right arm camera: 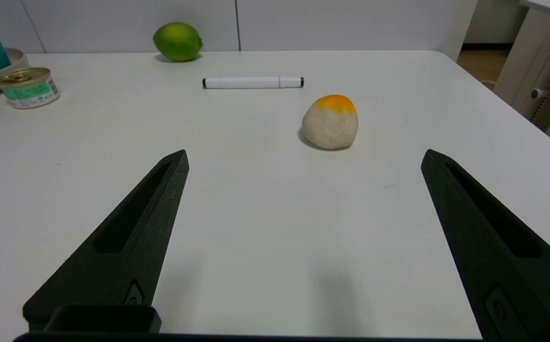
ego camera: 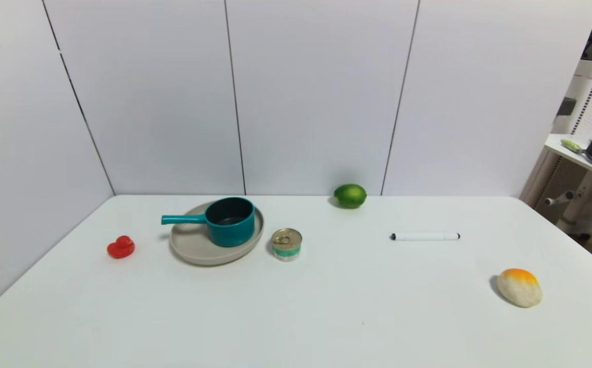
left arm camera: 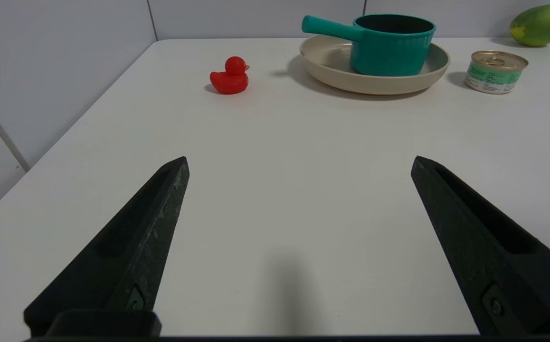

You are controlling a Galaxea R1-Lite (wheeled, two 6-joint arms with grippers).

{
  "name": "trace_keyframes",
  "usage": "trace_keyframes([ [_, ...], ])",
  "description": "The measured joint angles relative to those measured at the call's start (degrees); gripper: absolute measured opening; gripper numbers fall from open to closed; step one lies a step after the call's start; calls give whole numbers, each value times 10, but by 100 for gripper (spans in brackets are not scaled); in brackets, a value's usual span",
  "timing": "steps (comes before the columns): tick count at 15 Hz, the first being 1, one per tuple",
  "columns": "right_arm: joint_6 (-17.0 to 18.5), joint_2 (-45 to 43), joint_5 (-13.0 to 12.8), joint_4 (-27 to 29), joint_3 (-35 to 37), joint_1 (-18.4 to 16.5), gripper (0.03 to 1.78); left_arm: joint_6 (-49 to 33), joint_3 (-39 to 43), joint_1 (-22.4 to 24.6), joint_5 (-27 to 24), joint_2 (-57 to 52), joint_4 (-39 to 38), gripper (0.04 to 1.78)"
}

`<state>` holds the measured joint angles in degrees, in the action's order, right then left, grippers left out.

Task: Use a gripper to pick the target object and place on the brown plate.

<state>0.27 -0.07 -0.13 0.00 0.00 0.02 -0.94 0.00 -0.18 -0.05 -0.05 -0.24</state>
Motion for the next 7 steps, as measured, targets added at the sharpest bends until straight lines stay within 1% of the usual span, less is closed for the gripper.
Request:
trace_keyframes([
  [7, 1, 0, 0, 1, 0, 0, 169, 0, 0, 0, 0, 0, 0, 169],
])
